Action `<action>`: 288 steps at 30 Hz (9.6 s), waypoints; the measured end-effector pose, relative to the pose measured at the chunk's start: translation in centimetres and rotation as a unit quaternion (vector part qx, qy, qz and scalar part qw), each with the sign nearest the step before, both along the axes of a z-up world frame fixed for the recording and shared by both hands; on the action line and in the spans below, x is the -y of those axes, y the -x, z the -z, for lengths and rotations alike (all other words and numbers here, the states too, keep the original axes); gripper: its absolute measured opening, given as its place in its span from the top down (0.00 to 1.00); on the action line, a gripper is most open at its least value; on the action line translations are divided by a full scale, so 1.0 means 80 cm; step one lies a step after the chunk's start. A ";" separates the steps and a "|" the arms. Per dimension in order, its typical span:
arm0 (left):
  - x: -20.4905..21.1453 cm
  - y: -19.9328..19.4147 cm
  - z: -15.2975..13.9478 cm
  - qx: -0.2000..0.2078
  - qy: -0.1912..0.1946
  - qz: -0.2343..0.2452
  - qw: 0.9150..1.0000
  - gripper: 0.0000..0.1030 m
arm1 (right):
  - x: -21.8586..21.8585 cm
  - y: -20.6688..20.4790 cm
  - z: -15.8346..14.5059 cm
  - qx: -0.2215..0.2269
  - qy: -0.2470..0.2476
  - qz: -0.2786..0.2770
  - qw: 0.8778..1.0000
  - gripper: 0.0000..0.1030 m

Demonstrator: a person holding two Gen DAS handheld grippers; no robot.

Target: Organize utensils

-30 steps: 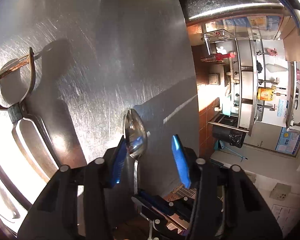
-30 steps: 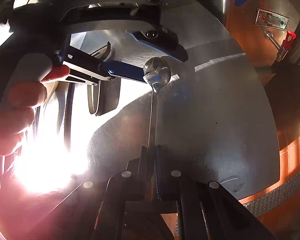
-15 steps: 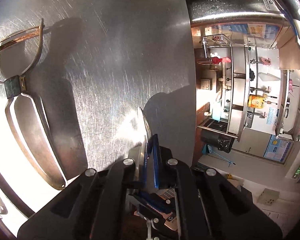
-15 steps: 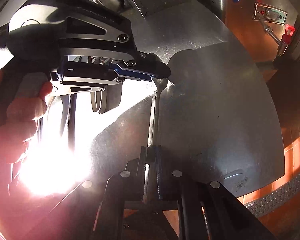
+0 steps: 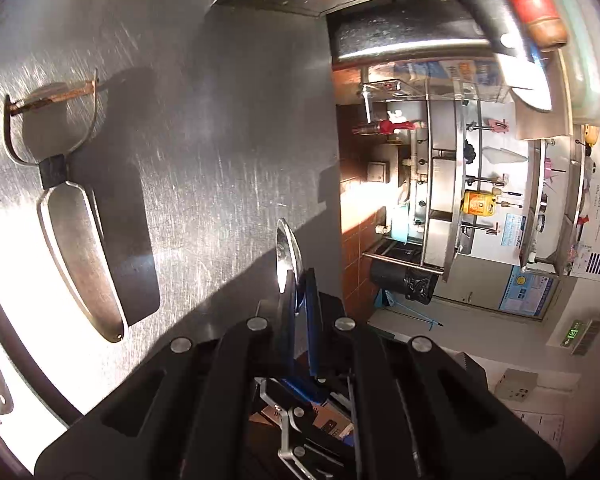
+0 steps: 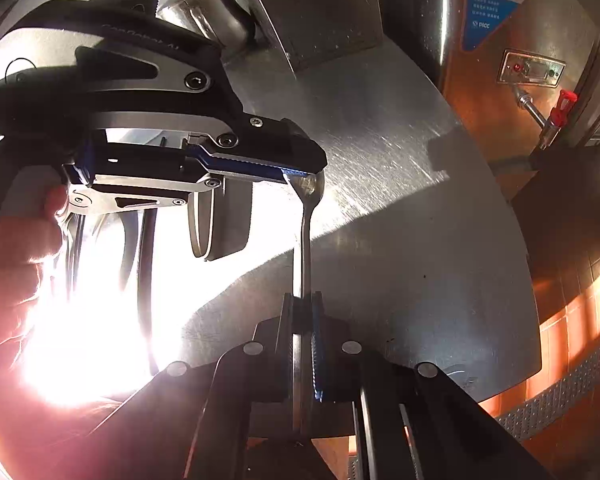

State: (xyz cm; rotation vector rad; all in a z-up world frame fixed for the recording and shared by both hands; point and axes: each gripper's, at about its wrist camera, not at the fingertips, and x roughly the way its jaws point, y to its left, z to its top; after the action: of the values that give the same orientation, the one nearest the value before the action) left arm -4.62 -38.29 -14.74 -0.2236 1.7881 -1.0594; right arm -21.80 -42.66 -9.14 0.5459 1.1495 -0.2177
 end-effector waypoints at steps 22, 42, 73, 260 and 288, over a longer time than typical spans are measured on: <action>-0.212 -0.335 -0.221 0.229 0.025 -0.143 0.963 0.96 | -0.123 -0.405 -0.170 0.086 0.076 -0.226 0.967 0.90; -0.227 -0.360 -0.180 0.253 0.067 -0.132 0.956 0.30 | -0.064 -0.332 -0.192 0.087 0.074 -0.176 0.978 0.44; -0.171 -0.100 -0.083 0.051 0.000 -0.059 0.997 0.08 | -0.065 -0.080 0.020 -0.013 -0.047 -0.114 0.992 0.98; -0.347 -0.142 -0.020 0.093 -0.076 -0.089 0.989 0.16 | -0.214 -0.145 0.019 -0.067 -0.006 -0.230 0.971 0.47; -0.270 -0.114 0.054 -0.017 -0.072 -0.070 0.995 0.34 | -0.188 -0.101 -0.017 0.026 -0.185 -0.203 0.961 0.91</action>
State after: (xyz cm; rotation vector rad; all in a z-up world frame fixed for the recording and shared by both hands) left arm 4.50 -16.69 -19.08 -0.2758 1.8427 -0.8298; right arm -13.72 -27.61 -7.75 0.6250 1.2316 0.3712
